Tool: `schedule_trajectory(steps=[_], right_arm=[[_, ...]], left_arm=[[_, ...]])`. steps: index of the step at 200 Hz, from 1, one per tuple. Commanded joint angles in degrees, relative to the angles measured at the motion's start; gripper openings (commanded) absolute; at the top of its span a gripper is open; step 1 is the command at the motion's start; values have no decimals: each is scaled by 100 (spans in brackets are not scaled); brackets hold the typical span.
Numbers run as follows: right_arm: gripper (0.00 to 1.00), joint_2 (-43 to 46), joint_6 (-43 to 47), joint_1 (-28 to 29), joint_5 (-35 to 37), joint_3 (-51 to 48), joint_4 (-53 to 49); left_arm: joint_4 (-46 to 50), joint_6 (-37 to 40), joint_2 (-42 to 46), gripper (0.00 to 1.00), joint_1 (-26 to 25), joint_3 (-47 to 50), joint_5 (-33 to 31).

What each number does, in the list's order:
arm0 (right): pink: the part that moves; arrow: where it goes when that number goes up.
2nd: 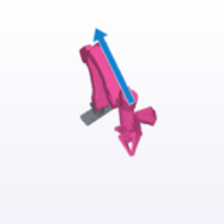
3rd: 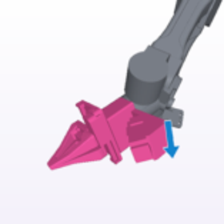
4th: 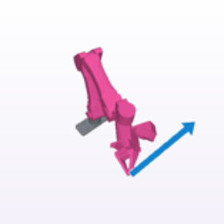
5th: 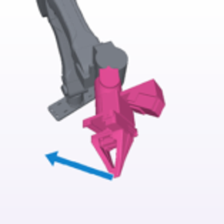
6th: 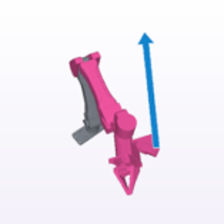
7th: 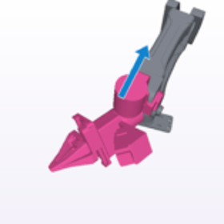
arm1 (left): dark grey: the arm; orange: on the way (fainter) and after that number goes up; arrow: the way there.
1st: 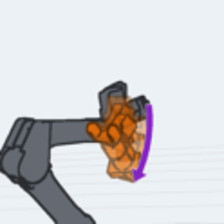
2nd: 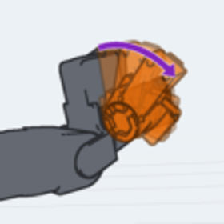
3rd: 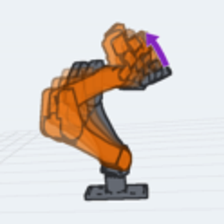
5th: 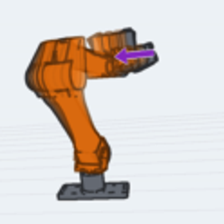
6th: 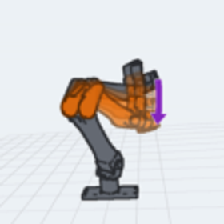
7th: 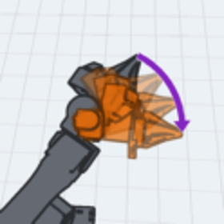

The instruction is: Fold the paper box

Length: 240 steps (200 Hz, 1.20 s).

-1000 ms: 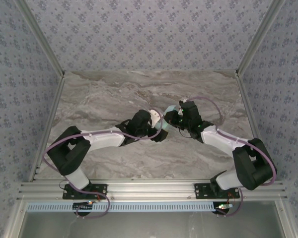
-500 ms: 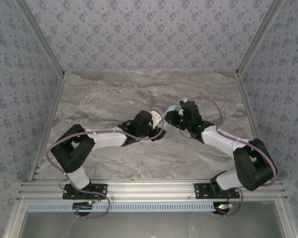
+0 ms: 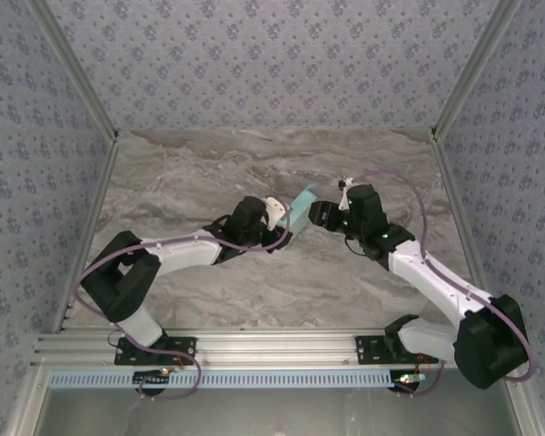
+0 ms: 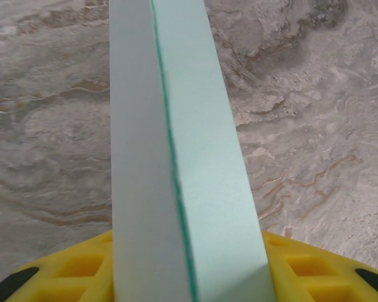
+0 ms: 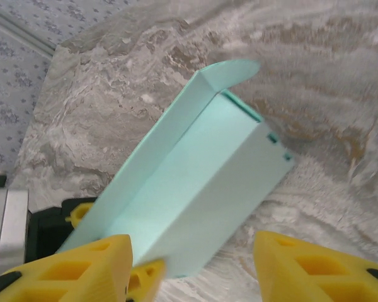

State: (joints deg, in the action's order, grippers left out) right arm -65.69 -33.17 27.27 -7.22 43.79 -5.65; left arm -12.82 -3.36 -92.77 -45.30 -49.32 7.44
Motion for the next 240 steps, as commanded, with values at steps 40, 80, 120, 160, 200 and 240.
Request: schedule_trajectory(steps=[40,80,120,160,200,240], right_arm=[[59,-79,2781,-450,-488,744,-496],[58,-514,4198,-605,-774,1091,-733],[56,-690,5307,-633,-1125,1084,-978],[53,-713,6157,-682,-1045,1026,-1200],[48,-840,6623,-830,-1632,1053,-1542],[45,-1011,6745,-840,-1999,1051,-1508]], left_arm=[[1046,1401,793,28,852,-163,1948],[2611,2641,454,30,1430,-945,3232],[3313,3762,156,31,1530,-1378,3457],[3707,4419,-170,32,1535,-1628,3341],[3757,4618,-312,33,1535,-1682,3399],[3699,4699,-312,33,1536,-1625,3475]])
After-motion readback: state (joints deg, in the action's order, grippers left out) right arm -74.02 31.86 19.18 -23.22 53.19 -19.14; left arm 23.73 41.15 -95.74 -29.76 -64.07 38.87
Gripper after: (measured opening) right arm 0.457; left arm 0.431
